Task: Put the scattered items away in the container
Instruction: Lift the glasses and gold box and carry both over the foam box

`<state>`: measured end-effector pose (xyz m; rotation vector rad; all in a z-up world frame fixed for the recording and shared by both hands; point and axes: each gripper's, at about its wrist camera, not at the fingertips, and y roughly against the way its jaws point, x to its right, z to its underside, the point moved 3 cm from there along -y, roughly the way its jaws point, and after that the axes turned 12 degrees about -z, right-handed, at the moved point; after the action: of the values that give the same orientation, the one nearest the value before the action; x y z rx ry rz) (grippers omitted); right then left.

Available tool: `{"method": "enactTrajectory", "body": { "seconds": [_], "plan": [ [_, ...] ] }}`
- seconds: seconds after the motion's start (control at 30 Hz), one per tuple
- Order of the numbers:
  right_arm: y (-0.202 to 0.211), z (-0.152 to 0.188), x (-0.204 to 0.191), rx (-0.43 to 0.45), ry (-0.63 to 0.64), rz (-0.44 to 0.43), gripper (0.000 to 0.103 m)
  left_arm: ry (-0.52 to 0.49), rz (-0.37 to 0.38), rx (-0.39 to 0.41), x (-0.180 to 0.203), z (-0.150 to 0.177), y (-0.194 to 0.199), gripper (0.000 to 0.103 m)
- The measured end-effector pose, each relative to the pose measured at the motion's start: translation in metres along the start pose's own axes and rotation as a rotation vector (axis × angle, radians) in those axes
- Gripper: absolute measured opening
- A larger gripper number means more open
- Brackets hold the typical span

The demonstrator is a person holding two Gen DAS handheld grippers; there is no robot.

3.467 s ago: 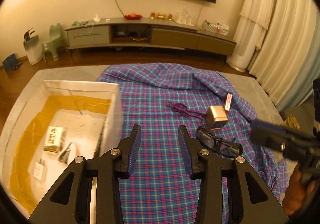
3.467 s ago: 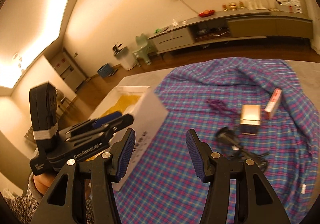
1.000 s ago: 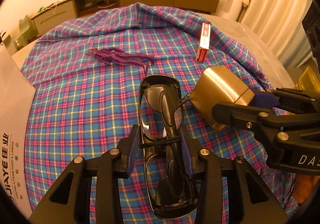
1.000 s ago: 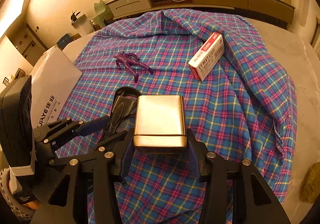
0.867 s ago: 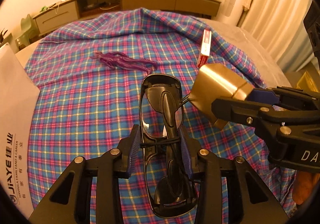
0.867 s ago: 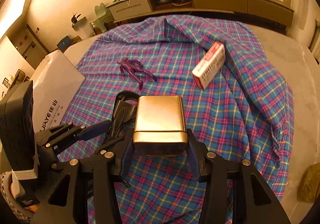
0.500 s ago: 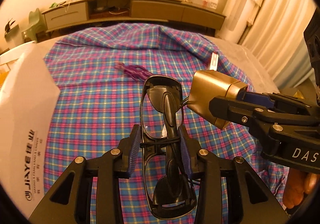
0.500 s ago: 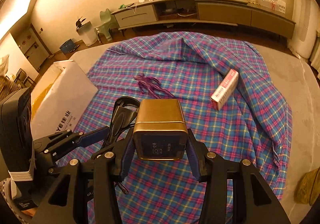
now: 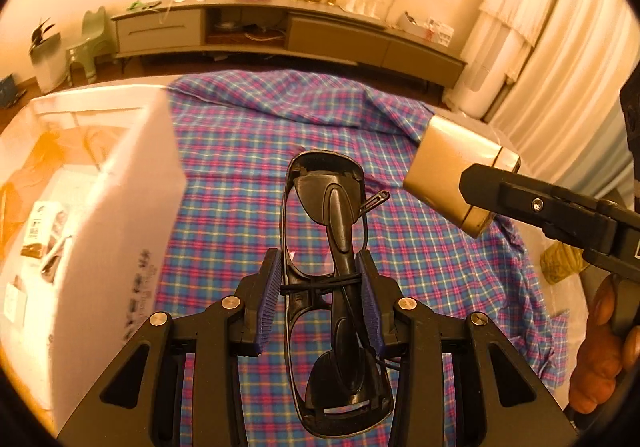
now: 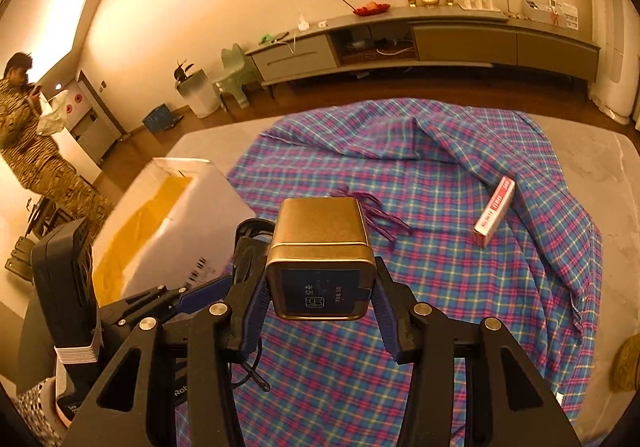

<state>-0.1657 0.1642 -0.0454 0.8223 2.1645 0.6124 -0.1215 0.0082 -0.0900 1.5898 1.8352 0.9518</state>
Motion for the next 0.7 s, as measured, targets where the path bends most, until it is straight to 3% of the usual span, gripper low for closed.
{"method": "enactTrajectory", "body": {
  "seconds": [0.7],
  "plan": [
    [-0.033, 0.003, -0.096, -0.02, 0.119, -0.019, 0.049, 0.084, -0.004, 0.117, -0.095, 0.001, 0.078, 0.039]
  ]
}}
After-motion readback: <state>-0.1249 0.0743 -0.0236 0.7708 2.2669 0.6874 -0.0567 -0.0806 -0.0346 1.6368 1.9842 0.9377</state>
